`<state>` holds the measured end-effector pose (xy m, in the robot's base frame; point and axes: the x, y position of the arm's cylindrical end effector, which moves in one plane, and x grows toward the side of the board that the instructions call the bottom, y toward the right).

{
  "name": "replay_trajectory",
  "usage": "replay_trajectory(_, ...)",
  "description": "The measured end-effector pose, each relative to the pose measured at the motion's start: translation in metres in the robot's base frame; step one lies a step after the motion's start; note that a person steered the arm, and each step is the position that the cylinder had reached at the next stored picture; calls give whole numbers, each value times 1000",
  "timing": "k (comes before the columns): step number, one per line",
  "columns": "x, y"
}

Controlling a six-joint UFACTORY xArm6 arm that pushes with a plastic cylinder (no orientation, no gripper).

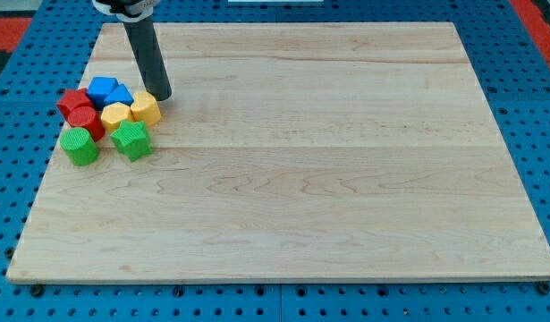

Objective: Slide your arm vertically above the yellow heart

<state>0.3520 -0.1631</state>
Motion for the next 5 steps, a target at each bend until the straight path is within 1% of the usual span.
replay_trajectory(1, 0, 0)
replay_trajectory(3, -3, 86)
replay_trajectory(4, -48, 86)
replay_trajectory(5, -109, 60)
